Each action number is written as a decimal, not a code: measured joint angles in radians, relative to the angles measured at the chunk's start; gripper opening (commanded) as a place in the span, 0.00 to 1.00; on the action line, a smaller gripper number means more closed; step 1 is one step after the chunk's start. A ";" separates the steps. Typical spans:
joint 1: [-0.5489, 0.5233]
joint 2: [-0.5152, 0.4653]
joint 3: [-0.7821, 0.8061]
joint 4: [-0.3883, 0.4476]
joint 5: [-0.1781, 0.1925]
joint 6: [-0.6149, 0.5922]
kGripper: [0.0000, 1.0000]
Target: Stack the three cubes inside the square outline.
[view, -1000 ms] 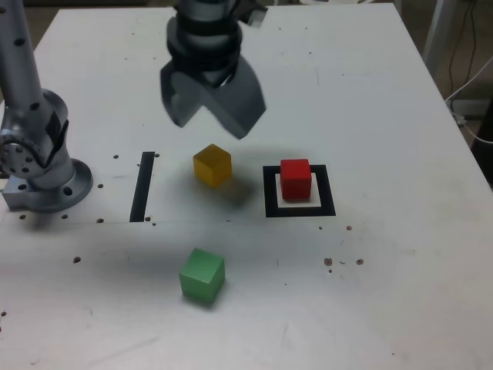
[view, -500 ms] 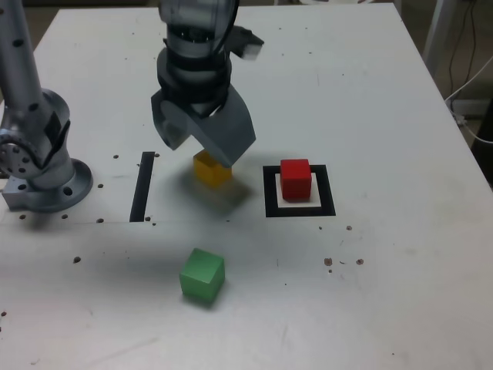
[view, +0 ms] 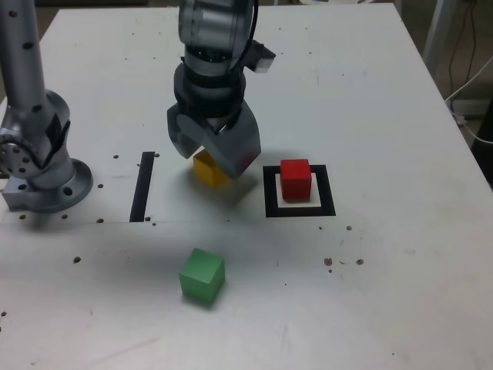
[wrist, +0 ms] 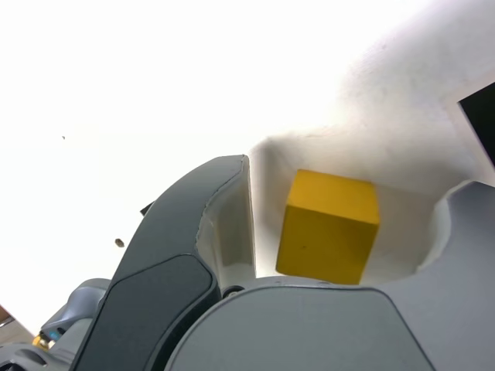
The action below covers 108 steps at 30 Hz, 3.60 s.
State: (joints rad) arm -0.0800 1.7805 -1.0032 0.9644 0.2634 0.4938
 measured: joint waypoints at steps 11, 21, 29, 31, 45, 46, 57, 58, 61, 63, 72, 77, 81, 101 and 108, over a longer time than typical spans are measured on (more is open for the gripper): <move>0.000 0.001 0.031 -0.009 -0.007 -0.004 0.12; 0.000 0.000 0.040 -0.019 0.005 0.003 0.03; 0.001 -0.001 -0.015 0.034 -0.018 -0.024 0.03; 0.003 -0.005 -0.055 0.087 -0.026 -0.064 0.03; 0.007 0.033 -0.443 0.378 -0.153 -0.541 0.03; 0.007 0.035 -0.451 0.376 -0.154 -0.574 0.03; 0.002 0.149 -0.580 0.376 -0.168 -0.698 0.03; -0.001 0.157 -0.582 0.376 -0.167 -0.699 0.03; -0.007 0.174 -0.590 0.376 -0.166 -0.702 0.03; -0.011 0.187 -0.596 0.376 -0.164 -0.703 0.03; -0.022 0.210 -0.627 0.366 -0.139 -0.704 0.03; -0.025 0.221 -0.629 0.370 -0.140 -0.706 0.08; -0.027 0.226 -0.628 0.369 -0.140 -0.708 0.09; -0.027 0.252 -0.626 0.366 -0.124 -0.710 0.16; -0.027 0.259 -0.627 0.345 -0.126 -0.710 0.22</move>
State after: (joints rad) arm -0.1070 2.0393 -1.6304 1.3092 0.1372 -0.2158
